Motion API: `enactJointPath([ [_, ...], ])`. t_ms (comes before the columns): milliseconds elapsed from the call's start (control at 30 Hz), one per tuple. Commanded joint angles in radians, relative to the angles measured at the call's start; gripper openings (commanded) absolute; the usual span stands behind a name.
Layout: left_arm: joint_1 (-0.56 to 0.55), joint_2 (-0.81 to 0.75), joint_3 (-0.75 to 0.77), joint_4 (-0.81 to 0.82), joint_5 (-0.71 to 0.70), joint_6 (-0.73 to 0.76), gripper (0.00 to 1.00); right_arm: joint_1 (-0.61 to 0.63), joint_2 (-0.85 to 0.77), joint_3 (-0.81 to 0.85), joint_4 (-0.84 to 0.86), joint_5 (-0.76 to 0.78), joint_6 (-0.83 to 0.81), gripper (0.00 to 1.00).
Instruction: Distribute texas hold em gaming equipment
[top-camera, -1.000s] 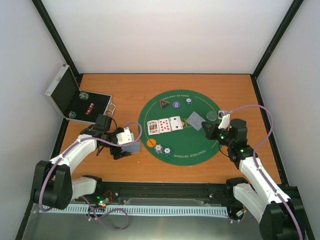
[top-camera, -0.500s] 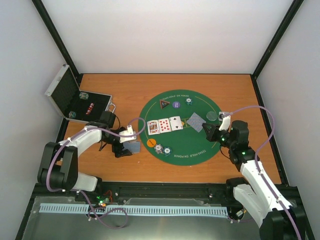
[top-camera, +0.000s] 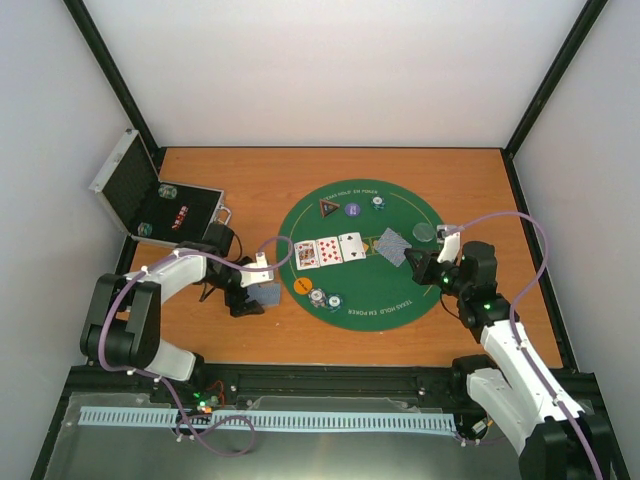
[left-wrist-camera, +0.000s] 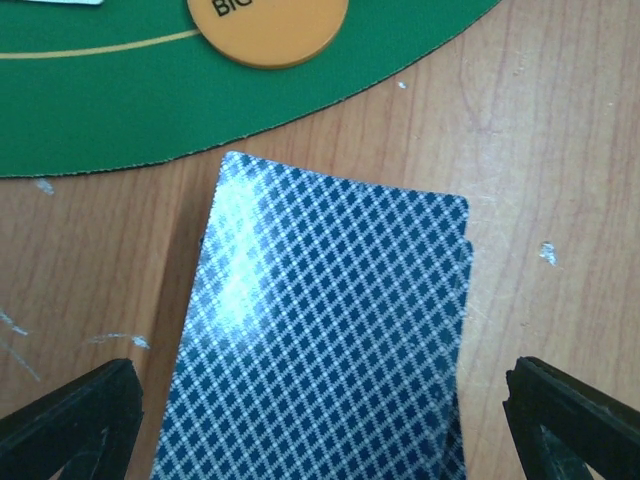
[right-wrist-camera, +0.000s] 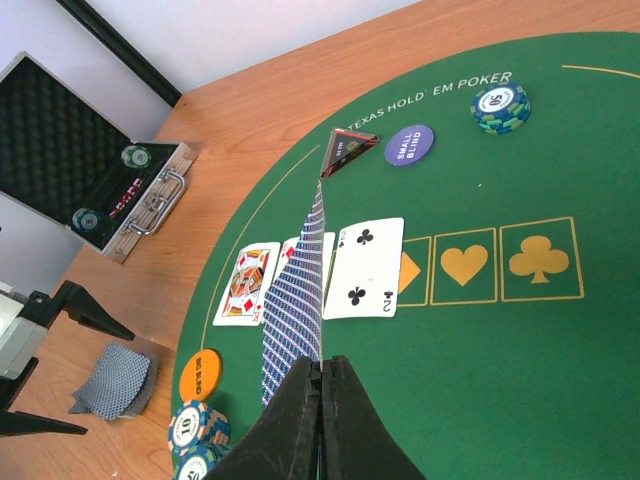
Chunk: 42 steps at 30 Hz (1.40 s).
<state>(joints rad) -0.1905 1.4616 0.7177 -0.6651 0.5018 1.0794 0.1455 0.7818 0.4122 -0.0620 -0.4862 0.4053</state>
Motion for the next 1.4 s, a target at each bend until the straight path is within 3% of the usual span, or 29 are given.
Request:
enactJointPath([
  [0,0.006,0.010,-0.008,0.059,-0.001,0.012,1.00,-0.004,0.009,-0.007,0.021,-0.011,-0.007,0.03],
  [400,0.006,-0.008,-0.073,0.127,-0.061,0.005,0.76,-0.004,0.065,-0.044,0.120,0.003,0.096,0.03],
  [867,0.006,-0.096,-0.110,0.114,0.008,-0.016,0.58,-0.004,0.100,-0.053,0.160,0.032,0.130,0.03],
  [1367,0.006,-0.179,-0.134,0.152,0.007,-0.153,0.55,-0.003,0.083,-0.033,0.114,0.042,0.096,0.03],
])
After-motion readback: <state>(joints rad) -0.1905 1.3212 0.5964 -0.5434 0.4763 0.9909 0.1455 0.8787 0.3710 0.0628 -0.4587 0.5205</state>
